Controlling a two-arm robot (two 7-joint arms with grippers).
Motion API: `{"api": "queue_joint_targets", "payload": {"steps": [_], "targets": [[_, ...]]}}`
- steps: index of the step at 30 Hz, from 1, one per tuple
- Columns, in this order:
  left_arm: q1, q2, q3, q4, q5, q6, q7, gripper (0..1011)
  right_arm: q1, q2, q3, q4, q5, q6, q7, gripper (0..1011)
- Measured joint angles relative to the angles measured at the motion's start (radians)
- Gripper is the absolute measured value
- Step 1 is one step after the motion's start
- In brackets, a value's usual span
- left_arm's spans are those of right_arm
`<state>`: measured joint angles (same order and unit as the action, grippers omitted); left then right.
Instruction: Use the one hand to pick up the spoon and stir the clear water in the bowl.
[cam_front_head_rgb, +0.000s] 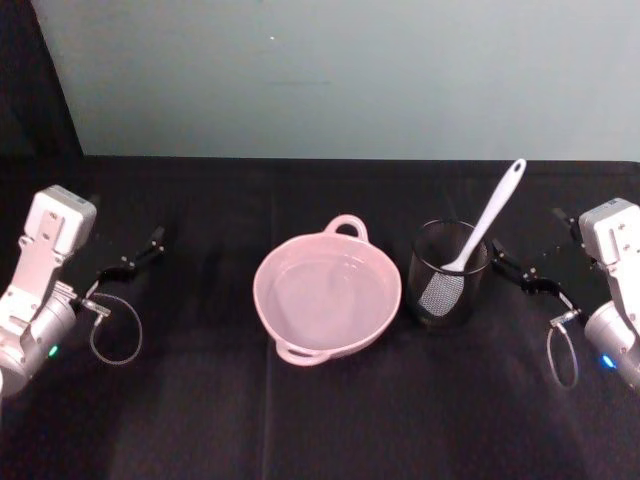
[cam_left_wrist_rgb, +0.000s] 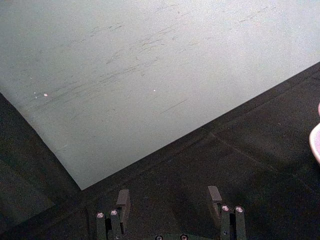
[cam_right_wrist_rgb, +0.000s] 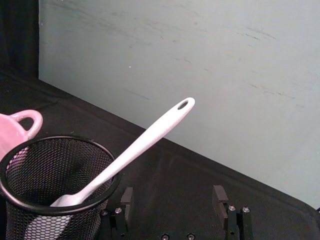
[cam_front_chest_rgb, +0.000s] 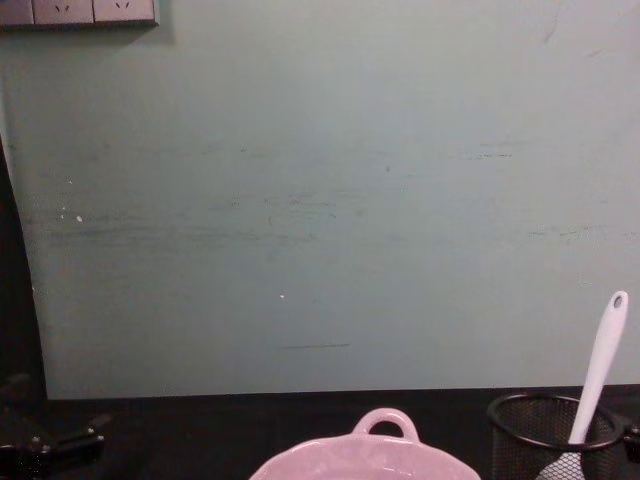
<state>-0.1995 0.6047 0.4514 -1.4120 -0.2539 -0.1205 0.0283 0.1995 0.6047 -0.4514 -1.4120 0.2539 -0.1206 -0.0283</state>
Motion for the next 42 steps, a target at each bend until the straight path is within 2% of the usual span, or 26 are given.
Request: {"api": "queue_joint_targets", "payload": {"steps": [37, 42], "targets": [[0.000, 0.000, 0.000, 0.000, 0.000, 0.000, 0.000, 1011, 0.000, 0.000, 0.000, 0.000, 0.000, 0.000, 0.000, 1004], [0.000, 0.000, 0.000, 0.000, 0.000, 0.000, 0.000, 1011, -0.034, 0.001, 0.033, -0.027, 0.011, -0.010, -0.003, 1004]]}}
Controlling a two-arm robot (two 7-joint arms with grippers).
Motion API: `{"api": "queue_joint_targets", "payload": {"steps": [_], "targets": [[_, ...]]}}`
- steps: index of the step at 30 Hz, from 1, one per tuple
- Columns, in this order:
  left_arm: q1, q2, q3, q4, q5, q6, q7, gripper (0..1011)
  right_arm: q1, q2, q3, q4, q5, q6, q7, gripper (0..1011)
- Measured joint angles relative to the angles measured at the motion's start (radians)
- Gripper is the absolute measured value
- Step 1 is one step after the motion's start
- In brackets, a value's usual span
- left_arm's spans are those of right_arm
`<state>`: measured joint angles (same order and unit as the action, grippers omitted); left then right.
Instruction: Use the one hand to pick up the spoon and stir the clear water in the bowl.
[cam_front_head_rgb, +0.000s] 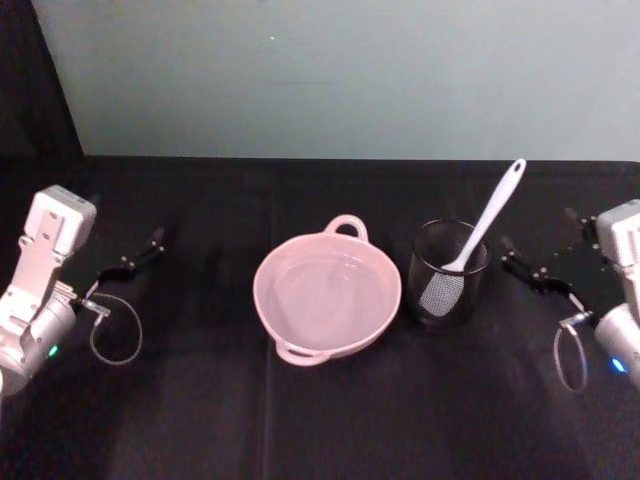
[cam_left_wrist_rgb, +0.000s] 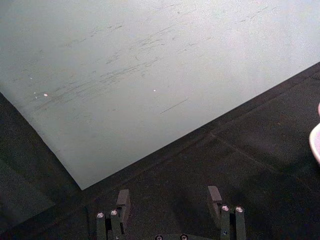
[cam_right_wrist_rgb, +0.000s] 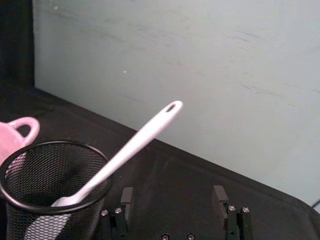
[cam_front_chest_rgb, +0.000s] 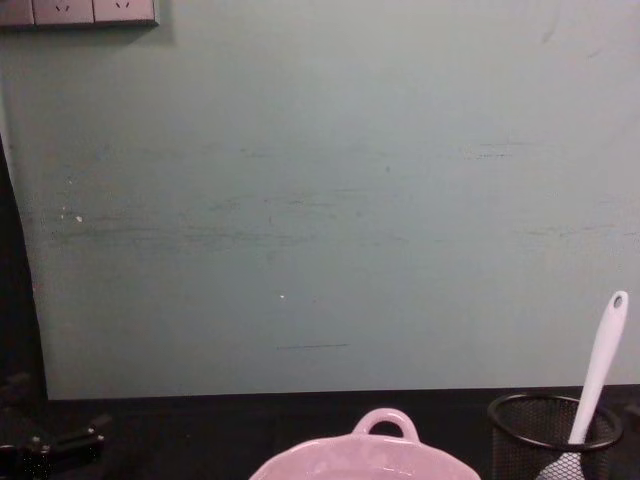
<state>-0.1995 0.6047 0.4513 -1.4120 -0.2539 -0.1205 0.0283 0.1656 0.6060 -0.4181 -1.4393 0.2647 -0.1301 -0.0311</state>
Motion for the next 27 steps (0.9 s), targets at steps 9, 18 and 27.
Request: {"api": "queue_joint_targets", "payload": {"steps": [9, 18, 27], "targets": [[0.000, 0.000, 0.000, 0.000, 0.000, 0.000, 0.000, 1011, -0.115, 0.020, 0.106, -0.122, 0.097, 0.028, -0.004, 1004], [0.000, 0.000, 0.000, 0.000, 0.000, 0.000, 0.000, 1011, -0.144, -0.024, 0.196, -0.154, 0.323, 0.065, 0.126, 1004], [0.000, 0.000, 0.000, 0.000, 0.000, 0.000, 0.000, 1011, -0.101, -0.104, 0.249, -0.116, 0.527, 0.181, 0.244, 1004]]}}
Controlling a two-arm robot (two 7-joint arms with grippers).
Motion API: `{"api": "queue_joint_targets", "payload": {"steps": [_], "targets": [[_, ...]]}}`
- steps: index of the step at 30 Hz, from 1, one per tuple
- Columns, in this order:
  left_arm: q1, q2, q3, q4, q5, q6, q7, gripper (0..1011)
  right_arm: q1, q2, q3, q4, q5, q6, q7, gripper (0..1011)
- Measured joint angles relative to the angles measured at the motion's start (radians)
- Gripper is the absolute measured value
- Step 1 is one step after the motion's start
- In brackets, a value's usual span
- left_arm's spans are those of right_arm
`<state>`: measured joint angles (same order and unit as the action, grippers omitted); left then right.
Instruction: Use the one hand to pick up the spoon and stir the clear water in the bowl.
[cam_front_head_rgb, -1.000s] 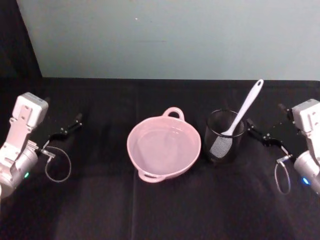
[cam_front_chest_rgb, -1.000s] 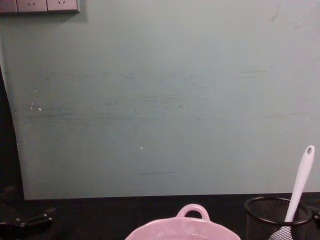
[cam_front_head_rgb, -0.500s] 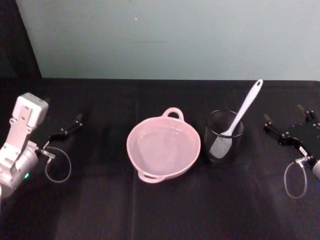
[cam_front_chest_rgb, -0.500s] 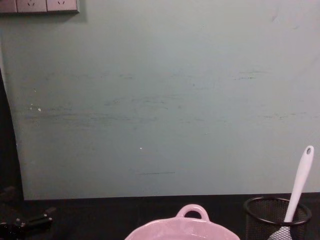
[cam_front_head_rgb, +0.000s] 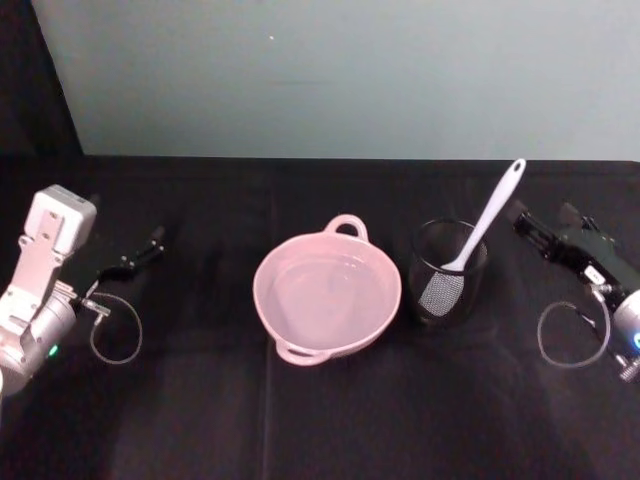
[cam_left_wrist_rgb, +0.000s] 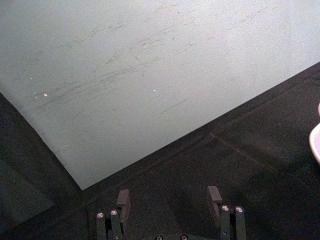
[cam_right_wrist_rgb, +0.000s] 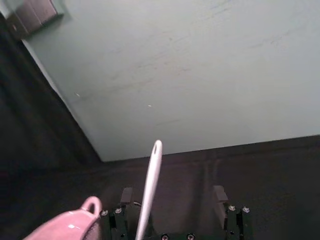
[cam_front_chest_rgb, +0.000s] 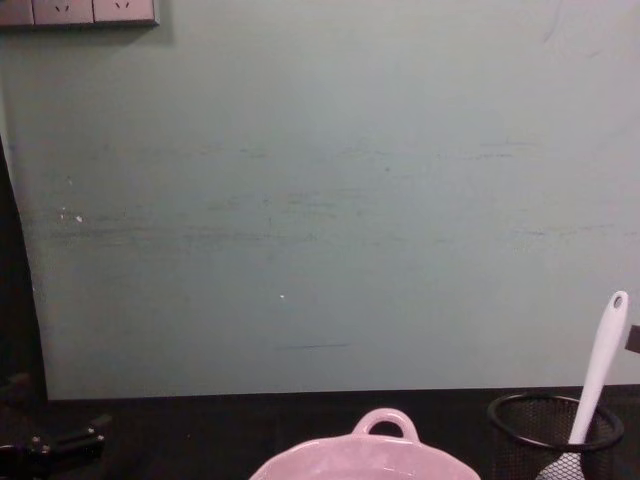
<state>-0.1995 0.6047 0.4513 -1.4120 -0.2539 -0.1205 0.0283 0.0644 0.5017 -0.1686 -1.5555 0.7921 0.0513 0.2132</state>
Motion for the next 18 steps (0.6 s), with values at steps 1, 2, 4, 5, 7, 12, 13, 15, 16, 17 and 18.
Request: {"api": "queue_joint_targets", "payload": {"steps": [1, 2, 4, 5, 7, 12, 13, 15, 16, 17, 18], "targets": [[0.000, 0.000, 0.000, 0.000, 0.000, 0.000, 0.000, 1011, 0.004, -0.007, 0.004, 0.004, 0.014, 0.009, 0.008, 1004], [0.000, 0.000, 0.000, 0.000, 0.000, 0.000, 0.000, 1011, 0.011, -0.017, 0.010, 0.010, 0.041, 0.027, 0.023, 1004], [0.000, 0.000, 0.000, 0.000, 0.000, 0.000, 0.000, 1011, 0.020, -0.027, 0.016, 0.019, 0.071, 0.044, 0.038, 1004], [0.000, 0.000, 0.000, 0.000, 0.000, 0.000, 0.000, 1011, 0.031, -0.034, 0.019, 0.031, 0.104, 0.061, 0.053, 1004], [0.000, 0.000, 0.000, 0.000, 0.000, 0.000, 0.000, 1011, 0.049, -0.042, 0.022, 0.051, 0.151, 0.087, 0.073, 1004], [0.000, 0.000, 0.000, 0.000, 0.000, 0.000, 0.000, 1011, 0.090, -0.056, 0.030, 0.102, 0.251, 0.155, 0.104, 1004], [0.000, 0.000, 0.000, 0.000, 0.000, 0.000, 0.000, 1011, 0.096, -0.059, 0.033, 0.111, 0.270, 0.170, 0.108, 1004], [0.000, 0.000, 0.000, 0.000, 0.000, 0.000, 0.000, 1011, 0.117, -0.067, 0.040, 0.136, 0.324, 0.214, 0.111, 1004], [0.000, 0.000, 0.000, 0.000, 0.000, 0.000, 0.000, 1011, 0.122, -0.068, 0.042, 0.144, 0.339, 0.227, 0.112, 1004], [0.000, 0.000, 0.000, 0.000, 0.000, 0.000, 0.000, 1011, 0.135, -0.073, 0.046, 0.160, 0.372, 0.257, 0.112, 1004], [0.000, 0.000, 0.000, 0.000, 0.000, 0.000, 0.000, 1011, 0.142, -0.075, 0.048, 0.168, 0.388, 0.270, 0.113, 1004]]}}
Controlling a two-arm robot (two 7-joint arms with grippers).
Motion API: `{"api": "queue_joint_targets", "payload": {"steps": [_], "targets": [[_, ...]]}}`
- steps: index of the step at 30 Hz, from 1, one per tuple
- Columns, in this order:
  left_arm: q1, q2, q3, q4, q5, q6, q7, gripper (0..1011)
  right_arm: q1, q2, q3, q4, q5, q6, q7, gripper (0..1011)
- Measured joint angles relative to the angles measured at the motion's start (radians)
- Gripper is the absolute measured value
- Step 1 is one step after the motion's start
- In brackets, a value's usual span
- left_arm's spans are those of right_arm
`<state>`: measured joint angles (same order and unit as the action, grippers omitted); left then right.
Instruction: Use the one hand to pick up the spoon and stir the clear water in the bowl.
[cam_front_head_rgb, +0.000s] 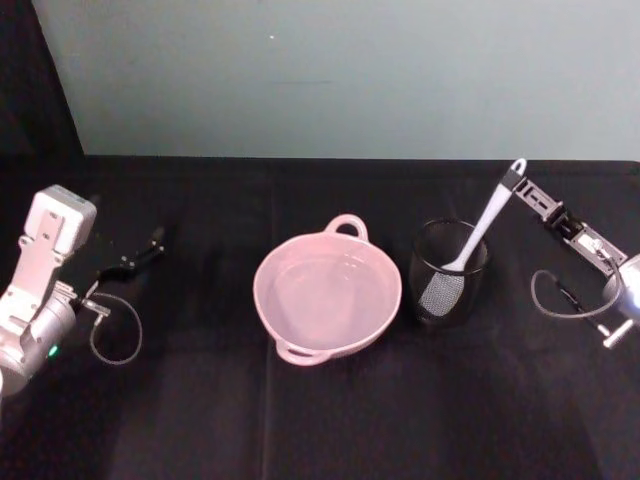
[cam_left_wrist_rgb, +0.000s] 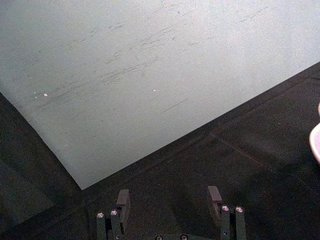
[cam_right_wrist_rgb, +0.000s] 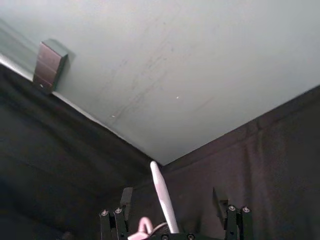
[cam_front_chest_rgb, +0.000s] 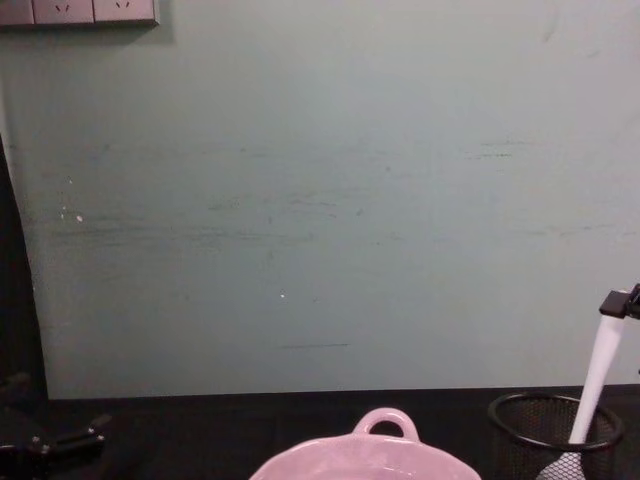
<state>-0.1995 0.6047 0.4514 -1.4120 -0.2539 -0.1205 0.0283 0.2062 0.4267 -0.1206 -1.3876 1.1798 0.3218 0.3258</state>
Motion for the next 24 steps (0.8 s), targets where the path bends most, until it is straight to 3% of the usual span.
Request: {"api": "queue_joint_targets", "payload": {"steps": [4, 9, 15, 18, 24], "targets": [[0.000, 0.000, 0.000, 0.000, 0.000, 0.000, 0.000, 1011, 0.018, -0.004, 0.005, 0.022, 0.056, 0.044, 0.003, 1004], [0.000, 0.000, 0.000, 0.000, 0.000, 0.000, 0.000, 1011, 0.032, 0.001, -0.008, 0.038, 0.074, 0.045, 0.028, 1004], [0.000, 0.000, 0.000, 0.000, 0.000, 0.000, 0.000, 1011, 0.054, 0.016, -0.051, 0.076, 0.023, -0.023, 0.095, 1004], [0.000, 0.000, 0.000, 0.000, 0.000, 0.000, 0.000, 1011, 0.073, 0.028, -0.086, 0.108, -0.033, -0.090, 0.143, 1004], [0.000, 0.000, 0.000, 0.000, 0.000, 0.000, 0.000, 1011, 0.100, 0.036, -0.117, 0.150, -0.058, -0.137, 0.189, 1004]]}}
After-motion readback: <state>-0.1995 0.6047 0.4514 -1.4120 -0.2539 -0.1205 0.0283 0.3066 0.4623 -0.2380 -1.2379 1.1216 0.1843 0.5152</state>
